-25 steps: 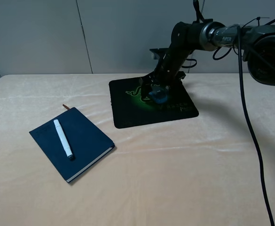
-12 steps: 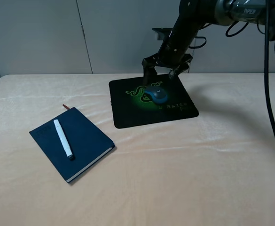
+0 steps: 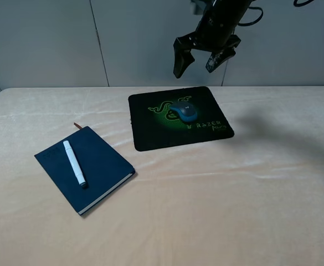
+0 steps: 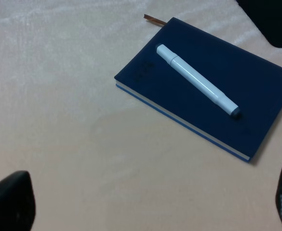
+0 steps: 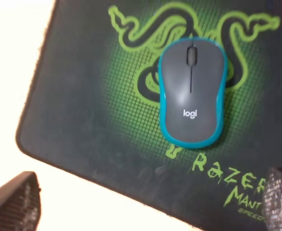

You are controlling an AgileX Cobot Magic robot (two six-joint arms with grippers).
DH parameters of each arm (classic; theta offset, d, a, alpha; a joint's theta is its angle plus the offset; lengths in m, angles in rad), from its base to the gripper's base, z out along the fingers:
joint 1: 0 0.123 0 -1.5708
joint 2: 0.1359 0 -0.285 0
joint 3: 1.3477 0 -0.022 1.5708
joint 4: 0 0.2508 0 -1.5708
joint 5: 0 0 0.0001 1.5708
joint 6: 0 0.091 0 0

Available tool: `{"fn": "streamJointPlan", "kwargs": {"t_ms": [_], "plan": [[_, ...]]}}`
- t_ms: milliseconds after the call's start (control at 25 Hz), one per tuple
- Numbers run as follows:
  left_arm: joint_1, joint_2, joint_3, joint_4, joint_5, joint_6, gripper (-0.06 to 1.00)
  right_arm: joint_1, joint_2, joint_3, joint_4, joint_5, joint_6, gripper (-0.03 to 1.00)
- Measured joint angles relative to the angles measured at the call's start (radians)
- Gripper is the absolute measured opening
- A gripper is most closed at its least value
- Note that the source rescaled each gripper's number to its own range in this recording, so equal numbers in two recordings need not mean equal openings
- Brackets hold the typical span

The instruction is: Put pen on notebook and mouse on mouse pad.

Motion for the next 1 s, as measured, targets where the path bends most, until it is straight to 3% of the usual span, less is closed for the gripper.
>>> {"fn": "streamJointPlan", "kwargs": {"t_ms": [520,1000], "plan": [[0.0,0.0,0.0,0.0,0.0,0.0,1.0,0.0,-0.244,0.048,-0.027,0.004,0.049,1.0],[0.0,0.0,0.0,0.0,0.0,0.0,1.0,0.0,-0.589,0.472,-0.073,0.011,0.049,1.0]]}}
